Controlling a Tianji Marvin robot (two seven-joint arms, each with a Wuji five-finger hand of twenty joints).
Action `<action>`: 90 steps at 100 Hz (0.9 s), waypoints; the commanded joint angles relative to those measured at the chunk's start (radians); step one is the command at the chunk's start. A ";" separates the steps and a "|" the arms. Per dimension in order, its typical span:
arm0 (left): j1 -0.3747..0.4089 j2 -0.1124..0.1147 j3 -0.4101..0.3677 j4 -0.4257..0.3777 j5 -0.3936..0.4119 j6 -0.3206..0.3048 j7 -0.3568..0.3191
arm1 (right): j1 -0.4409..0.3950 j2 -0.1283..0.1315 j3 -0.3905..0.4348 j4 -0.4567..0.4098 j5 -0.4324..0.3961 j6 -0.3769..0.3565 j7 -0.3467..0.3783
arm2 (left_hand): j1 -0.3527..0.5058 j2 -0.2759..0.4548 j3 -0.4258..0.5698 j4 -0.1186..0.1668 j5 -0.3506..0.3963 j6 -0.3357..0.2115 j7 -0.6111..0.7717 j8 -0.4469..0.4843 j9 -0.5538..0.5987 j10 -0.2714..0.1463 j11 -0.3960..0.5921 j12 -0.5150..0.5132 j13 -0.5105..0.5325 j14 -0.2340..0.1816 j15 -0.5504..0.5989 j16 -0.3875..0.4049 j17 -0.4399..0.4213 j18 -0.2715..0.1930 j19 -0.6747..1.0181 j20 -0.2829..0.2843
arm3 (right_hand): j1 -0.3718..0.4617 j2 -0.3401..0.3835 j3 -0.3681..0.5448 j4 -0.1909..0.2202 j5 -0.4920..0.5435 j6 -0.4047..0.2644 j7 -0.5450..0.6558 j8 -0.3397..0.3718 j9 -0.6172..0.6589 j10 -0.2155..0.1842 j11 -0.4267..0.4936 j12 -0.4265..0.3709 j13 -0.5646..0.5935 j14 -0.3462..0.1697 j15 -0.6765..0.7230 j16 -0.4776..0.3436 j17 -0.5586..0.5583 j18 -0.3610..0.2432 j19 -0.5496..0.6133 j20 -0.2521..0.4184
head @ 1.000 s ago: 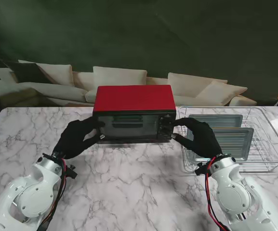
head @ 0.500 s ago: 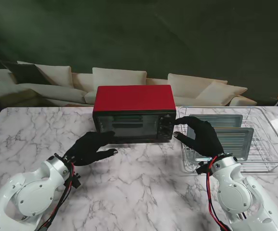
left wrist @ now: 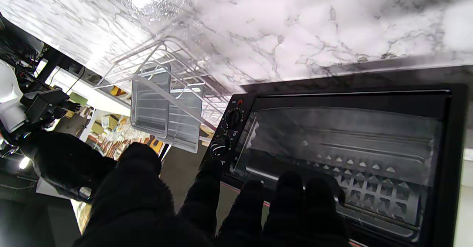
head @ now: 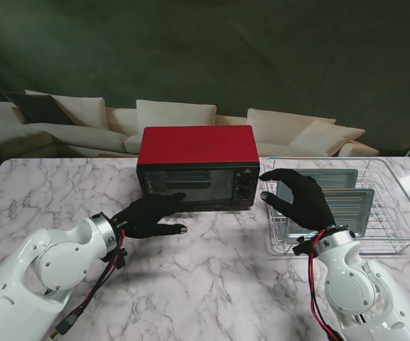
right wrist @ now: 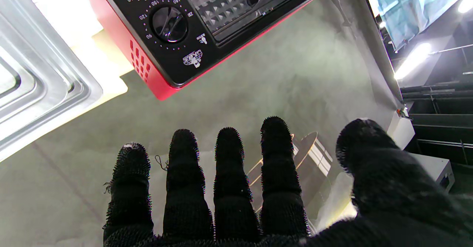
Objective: Slide the trays into the oven
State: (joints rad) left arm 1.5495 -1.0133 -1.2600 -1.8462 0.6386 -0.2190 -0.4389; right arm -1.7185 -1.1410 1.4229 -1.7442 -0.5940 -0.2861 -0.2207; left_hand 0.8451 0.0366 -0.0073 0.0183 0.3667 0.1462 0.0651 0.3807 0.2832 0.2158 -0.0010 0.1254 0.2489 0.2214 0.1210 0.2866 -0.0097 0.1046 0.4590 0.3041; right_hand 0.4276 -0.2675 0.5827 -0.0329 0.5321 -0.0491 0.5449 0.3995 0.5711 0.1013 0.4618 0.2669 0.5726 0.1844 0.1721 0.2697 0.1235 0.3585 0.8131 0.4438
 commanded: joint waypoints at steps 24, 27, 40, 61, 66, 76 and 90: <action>-0.080 0.001 0.038 0.058 -0.020 0.003 -0.014 | -0.005 0.000 -0.005 0.001 0.001 0.003 0.002 | -0.043 0.048 -0.023 -0.029 -0.058 -0.014 -0.008 -0.029 -0.070 -0.024 -0.008 -0.027 -0.053 -0.043 -0.018 -0.019 -0.015 -0.053 -0.056 -0.028 | -0.009 0.040 -0.017 -0.007 -0.010 -0.001 -0.009 -0.009 -0.001 0.004 -0.004 0.004 0.016 -0.024 0.011 0.013 -0.010 -0.002 0.011 -0.007; -0.087 0.000 0.043 0.064 -0.028 0.010 -0.015 | -0.005 0.000 -0.006 0.001 0.002 0.004 0.003 | -0.045 0.048 -0.024 -0.029 -0.062 -0.014 -0.008 -0.029 -0.069 -0.023 -0.008 -0.024 -0.054 -0.043 -0.017 -0.019 -0.015 -0.054 -0.056 -0.027 | -0.010 0.040 -0.017 -0.007 -0.010 -0.002 -0.009 -0.009 -0.001 0.004 -0.004 0.004 0.015 -0.024 0.011 0.013 -0.010 -0.002 0.011 -0.007; -0.117 -0.001 0.061 0.093 -0.042 0.029 -0.019 | -0.004 0.000 -0.009 0.000 0.003 0.006 0.005 | -0.045 0.048 -0.024 -0.029 -0.074 -0.008 -0.010 -0.029 -0.054 -0.018 -0.003 -0.012 -0.053 -0.047 -0.017 -0.017 -0.017 -0.054 -0.058 -0.023 | -0.009 0.041 -0.017 -0.007 -0.012 -0.001 -0.009 -0.009 -0.002 0.002 -0.004 0.004 0.015 -0.025 0.011 0.013 -0.010 -0.003 0.012 -0.007; -0.159 -0.004 0.087 0.133 -0.053 0.041 -0.014 | -0.005 0.000 -0.011 0.000 0.003 0.006 0.003 | -0.045 0.051 -0.023 -0.028 -0.069 -0.004 -0.003 -0.027 -0.008 -0.017 0.015 0.024 -0.039 -0.043 -0.009 -0.006 -0.008 -0.038 -0.054 -0.009 | -0.009 0.041 -0.018 -0.007 -0.013 -0.001 -0.009 -0.009 -0.002 0.004 -0.004 0.004 0.015 -0.025 0.011 0.013 -0.010 -0.002 0.012 -0.007; -0.170 -0.005 0.094 0.141 -0.057 0.045 -0.013 | -0.005 0.000 -0.011 0.000 0.003 0.005 0.002 | -0.044 0.051 -0.023 -0.027 -0.066 -0.004 0.000 -0.025 -0.002 -0.018 0.017 0.033 -0.039 -0.044 -0.009 -0.004 -0.009 -0.038 -0.055 -0.006 | -0.009 0.041 -0.018 -0.007 -0.014 -0.001 -0.009 -0.010 -0.002 0.003 -0.003 0.004 0.014 -0.024 0.011 0.013 -0.010 -0.003 0.012 -0.007; -0.191 -0.007 0.111 0.157 -0.066 0.053 -0.009 | -0.005 0.000 -0.011 -0.001 0.003 0.005 0.002 | -0.045 0.051 -0.024 -0.027 -0.067 -0.006 0.002 -0.023 -0.004 -0.017 0.016 0.044 -0.039 -0.044 -0.011 -0.002 -0.009 -0.031 -0.057 -0.001 | -0.009 0.041 -0.019 -0.007 -0.015 0.000 -0.009 -0.009 -0.003 0.003 -0.003 0.004 0.015 -0.025 0.011 0.013 -0.010 -0.001 0.012 -0.007; -0.225 -0.010 0.137 0.180 -0.081 0.066 -0.008 | -0.005 0.000 -0.010 -0.001 0.003 0.005 0.003 | -0.039 0.053 -0.022 -0.026 -0.062 -0.004 0.004 -0.020 -0.010 -0.009 0.006 0.047 -0.025 -0.040 -0.009 0.002 0.004 -0.013 -0.056 0.008 | -0.009 0.041 -0.019 -0.007 -0.015 0.001 -0.009 -0.009 -0.002 0.003 -0.003 0.004 0.015 -0.024 0.011 0.013 -0.010 -0.003 0.012 -0.007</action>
State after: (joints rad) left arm 1.3436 -1.0158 -1.1324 -1.6796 0.5677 -0.1635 -0.4335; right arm -1.7195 -1.1403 1.4136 -1.7450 -0.5900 -0.2852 -0.2184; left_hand 0.8140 0.0550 -0.0076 0.0179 0.3329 0.1458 0.0637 0.3623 0.2537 0.2040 0.0021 0.1647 0.2273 0.1909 0.1179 0.2871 -0.0057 0.0917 0.4325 0.2963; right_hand 0.4276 -0.2675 0.5827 -0.0329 0.5321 -0.0490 0.5449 0.3995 0.5711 0.1013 0.4618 0.2669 0.5726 0.1844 0.1721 0.2697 0.1235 0.3586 0.8148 0.4438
